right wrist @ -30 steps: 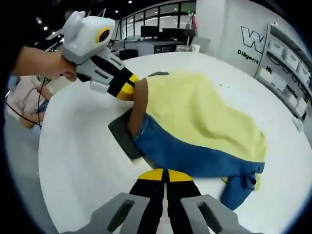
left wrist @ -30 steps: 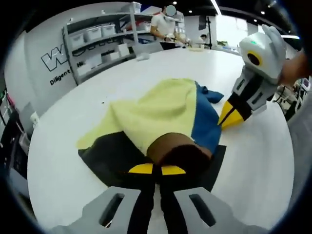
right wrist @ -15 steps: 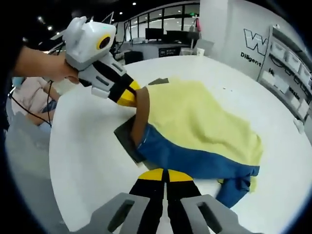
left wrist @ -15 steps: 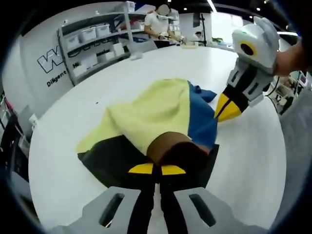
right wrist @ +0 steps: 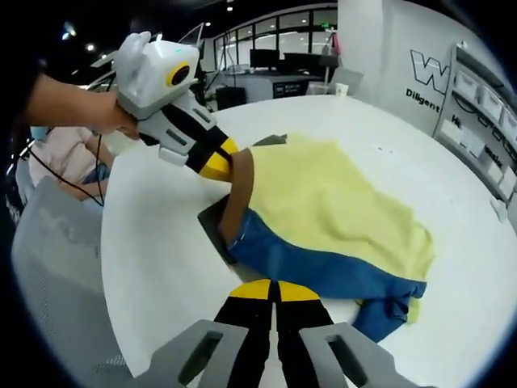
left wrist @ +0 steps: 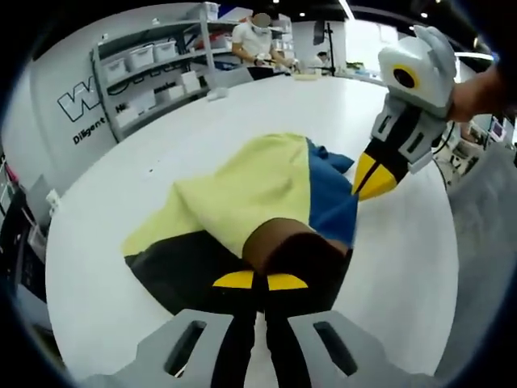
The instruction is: Fold the garment on the visible template until the final outline fits inside the template.
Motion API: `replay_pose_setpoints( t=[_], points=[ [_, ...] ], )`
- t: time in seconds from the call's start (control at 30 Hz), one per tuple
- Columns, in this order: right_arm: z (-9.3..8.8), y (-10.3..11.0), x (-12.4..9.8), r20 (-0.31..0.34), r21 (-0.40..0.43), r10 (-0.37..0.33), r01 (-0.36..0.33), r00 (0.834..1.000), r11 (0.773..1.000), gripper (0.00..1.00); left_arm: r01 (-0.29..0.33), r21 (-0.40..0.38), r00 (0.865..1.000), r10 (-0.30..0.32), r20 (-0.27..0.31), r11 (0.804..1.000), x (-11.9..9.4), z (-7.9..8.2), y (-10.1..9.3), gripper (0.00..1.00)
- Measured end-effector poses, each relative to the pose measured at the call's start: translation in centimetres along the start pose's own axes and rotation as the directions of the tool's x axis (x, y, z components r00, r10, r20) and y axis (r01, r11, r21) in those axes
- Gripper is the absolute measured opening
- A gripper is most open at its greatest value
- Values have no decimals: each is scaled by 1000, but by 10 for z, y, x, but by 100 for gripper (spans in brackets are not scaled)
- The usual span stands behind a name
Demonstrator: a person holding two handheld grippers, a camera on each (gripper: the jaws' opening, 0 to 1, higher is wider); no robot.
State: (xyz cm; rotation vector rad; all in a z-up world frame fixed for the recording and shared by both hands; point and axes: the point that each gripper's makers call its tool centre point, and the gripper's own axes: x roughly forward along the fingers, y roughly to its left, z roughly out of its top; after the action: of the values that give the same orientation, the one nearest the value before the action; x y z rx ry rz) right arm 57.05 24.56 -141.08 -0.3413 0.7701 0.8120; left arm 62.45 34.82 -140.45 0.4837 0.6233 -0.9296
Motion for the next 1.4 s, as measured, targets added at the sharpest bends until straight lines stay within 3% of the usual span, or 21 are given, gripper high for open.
replay_pose_setpoints(
  t=[1.0, 1.4],
  points=[
    [-17, 32, -44, 14, 0, 30, -30, 999, 1000, 0, 32, -19, 999, -32, 17, 999, -37, -13, -46, 1],
    [-23, 45, -64, 26, -4, 48, -48, 999, 999, 0, 49, -12, 998, -48, 30, 999, -50, -10, -63, 1]
  ],
)
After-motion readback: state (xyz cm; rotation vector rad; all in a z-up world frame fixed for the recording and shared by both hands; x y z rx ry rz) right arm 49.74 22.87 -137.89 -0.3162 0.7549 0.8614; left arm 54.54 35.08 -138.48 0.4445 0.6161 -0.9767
